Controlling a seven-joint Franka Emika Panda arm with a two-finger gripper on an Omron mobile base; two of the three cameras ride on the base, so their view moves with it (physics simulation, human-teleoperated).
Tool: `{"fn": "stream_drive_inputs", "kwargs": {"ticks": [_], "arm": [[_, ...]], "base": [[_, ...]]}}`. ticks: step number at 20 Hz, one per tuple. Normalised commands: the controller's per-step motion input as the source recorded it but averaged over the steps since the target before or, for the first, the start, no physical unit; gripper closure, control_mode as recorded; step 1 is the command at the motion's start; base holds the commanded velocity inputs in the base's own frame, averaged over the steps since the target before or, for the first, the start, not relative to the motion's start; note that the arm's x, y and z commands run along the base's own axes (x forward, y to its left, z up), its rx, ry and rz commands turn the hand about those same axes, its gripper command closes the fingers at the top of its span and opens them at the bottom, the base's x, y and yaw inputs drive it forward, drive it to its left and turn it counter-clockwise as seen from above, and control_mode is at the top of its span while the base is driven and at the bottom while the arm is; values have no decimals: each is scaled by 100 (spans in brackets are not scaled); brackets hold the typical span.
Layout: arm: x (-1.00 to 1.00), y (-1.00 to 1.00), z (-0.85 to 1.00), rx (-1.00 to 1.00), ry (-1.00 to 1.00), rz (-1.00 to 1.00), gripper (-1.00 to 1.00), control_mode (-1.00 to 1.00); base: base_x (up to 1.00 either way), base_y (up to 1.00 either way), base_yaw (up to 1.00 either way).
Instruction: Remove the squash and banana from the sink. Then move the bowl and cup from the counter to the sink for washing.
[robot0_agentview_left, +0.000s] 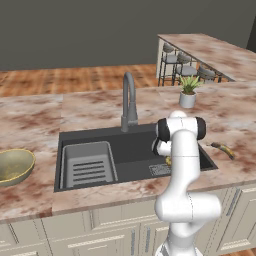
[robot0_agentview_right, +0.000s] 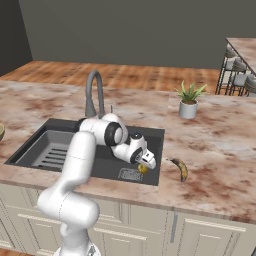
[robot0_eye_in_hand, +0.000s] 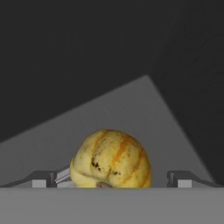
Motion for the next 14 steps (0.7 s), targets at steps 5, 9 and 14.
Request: {"fn": "stream_drive_inputs", "kwargs": {"ticks": [5,9,14], "arm": [[-9,0,0,0,0,0,-100,-100],[0,0,-3,0,0,0,-100,-100],[0,1,-6,0,0,-1,-100,-100]], "base": [[0,0,0],[0,0,0],[0,0,0]]}}
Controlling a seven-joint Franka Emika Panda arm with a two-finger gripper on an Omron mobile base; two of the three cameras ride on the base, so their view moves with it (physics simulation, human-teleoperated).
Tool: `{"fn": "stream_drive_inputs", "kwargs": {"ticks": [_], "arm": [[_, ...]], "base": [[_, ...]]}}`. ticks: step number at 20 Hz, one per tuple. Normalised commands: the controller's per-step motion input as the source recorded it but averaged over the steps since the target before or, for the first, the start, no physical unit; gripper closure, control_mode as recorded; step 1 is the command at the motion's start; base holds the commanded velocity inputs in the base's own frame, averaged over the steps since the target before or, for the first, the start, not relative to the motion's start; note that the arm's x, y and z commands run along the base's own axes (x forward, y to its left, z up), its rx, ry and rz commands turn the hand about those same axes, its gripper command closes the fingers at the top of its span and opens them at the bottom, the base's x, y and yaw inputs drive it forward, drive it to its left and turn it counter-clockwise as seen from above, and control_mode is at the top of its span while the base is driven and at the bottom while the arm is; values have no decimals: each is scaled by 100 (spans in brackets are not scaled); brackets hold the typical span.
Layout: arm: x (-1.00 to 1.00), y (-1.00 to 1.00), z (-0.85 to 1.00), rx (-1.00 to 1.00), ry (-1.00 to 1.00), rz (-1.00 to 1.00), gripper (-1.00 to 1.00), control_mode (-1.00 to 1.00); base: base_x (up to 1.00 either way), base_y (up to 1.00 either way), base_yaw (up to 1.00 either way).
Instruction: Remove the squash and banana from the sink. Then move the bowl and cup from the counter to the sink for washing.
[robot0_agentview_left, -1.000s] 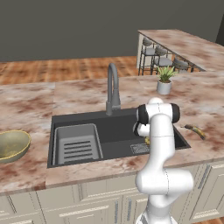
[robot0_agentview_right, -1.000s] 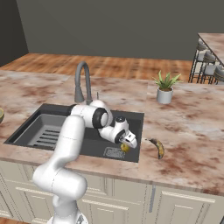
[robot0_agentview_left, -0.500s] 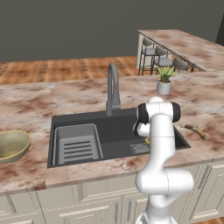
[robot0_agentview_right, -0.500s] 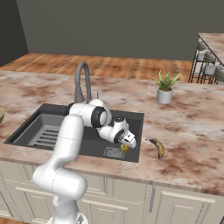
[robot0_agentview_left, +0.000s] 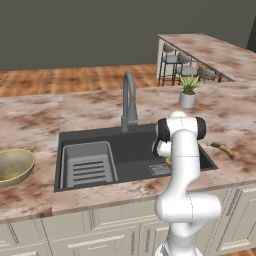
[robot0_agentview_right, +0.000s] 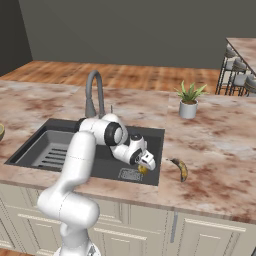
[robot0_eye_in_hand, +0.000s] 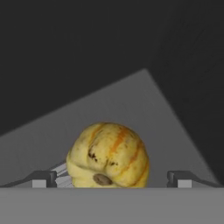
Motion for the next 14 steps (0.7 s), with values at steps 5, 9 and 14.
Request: {"fn": "stream_drive_inputs", "kwargs": {"ticks": [5,9,14], "arm": [[0,3,-9,0,0,0,-100,-100],[1,6,-10,0,0,0,-100,-100],[8,6,-9,0,0,0,-100,-100]], "base": [[0,0,0],[0,0,0],[0,0,0]]}}
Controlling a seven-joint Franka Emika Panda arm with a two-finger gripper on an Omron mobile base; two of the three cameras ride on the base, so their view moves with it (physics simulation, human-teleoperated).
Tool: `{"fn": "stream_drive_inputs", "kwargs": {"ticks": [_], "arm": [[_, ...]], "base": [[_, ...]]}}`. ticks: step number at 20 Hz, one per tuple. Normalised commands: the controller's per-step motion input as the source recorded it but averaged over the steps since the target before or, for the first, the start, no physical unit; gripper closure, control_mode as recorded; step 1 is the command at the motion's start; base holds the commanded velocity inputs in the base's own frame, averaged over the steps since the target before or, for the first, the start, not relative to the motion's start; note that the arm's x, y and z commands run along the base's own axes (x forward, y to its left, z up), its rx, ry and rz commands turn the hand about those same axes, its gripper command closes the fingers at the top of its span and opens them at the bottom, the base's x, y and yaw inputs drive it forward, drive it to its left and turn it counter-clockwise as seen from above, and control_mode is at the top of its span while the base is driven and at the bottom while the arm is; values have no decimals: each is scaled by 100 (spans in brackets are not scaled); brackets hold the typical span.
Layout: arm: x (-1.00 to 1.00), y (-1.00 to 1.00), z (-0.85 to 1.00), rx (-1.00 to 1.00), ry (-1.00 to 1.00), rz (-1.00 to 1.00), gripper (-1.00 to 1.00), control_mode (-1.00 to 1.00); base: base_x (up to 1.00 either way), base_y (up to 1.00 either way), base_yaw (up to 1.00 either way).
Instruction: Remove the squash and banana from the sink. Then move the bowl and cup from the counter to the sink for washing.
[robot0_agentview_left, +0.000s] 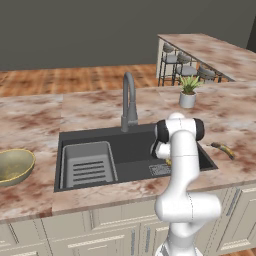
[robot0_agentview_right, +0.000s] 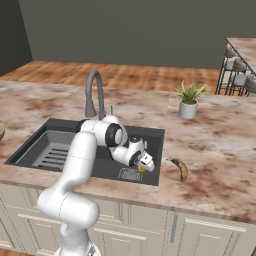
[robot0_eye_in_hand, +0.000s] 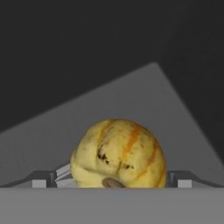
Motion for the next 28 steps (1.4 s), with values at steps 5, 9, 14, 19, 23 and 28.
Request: {"fn": "stream_drive_inputs", "kwargs": {"ticks": [5,9,14,19,23,28], "arm": [[11,0,-9,0,0,0,-100,-100],[9,0,-9,0,0,0,-100,-100],[5,0,-11,0,0,0,-100,-100],[4,0,-17,0,0,0,-100,-100],[3,0,-20,0,0,0,-100,-100],[-3,0,-18,0,0,0,-100,-100]], "base": [[0,0,0],[0,0,0],[0,0,0],[0,0,0],[0,0,0],[0,0,0]]}}
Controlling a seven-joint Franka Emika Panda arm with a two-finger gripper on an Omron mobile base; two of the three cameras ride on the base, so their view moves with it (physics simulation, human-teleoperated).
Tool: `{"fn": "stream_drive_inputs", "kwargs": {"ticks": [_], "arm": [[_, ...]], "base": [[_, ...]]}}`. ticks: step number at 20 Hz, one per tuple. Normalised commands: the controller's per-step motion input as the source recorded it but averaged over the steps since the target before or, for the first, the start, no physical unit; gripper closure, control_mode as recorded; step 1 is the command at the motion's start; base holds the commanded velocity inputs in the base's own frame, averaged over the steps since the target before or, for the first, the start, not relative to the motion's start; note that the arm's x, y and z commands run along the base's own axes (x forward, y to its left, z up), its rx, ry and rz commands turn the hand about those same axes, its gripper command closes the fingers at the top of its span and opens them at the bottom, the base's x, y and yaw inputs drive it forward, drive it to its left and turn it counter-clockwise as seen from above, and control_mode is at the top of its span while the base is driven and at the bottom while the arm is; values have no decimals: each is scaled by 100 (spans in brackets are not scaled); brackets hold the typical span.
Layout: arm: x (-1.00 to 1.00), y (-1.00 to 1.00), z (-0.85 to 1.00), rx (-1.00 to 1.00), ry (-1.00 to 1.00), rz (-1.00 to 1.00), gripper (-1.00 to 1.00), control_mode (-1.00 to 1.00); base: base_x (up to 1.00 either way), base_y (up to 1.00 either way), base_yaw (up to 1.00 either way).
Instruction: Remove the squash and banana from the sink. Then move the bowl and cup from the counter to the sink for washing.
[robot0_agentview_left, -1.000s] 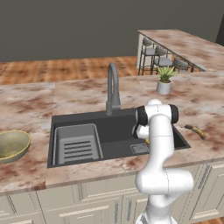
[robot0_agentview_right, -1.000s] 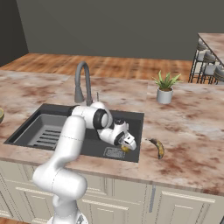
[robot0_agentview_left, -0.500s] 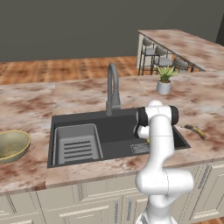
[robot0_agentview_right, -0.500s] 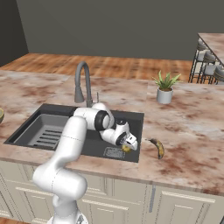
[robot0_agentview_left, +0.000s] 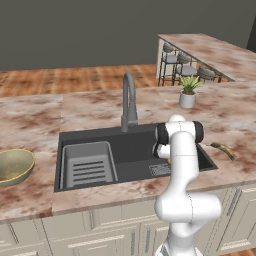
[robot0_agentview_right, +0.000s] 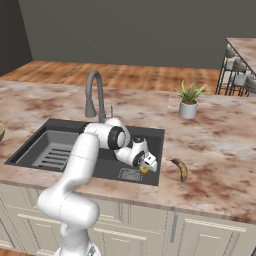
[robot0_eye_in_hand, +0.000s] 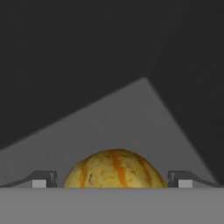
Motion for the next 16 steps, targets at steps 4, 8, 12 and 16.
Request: {"fn": "stream_drive_inputs", "kwargs": {"ticks": [4,8,12,16], "arm": [[-13,0,-10,0,0,0,-100,-100],[-19,0,-7,0,0,0,-100,-100],[-21,0,-6,0,0,0,-100,-100],[-14,1,-7,0,0,0,-100,-100]], "base": [[0,0,0],[0,0,0],[0,0,0],[0,0,0]]}}
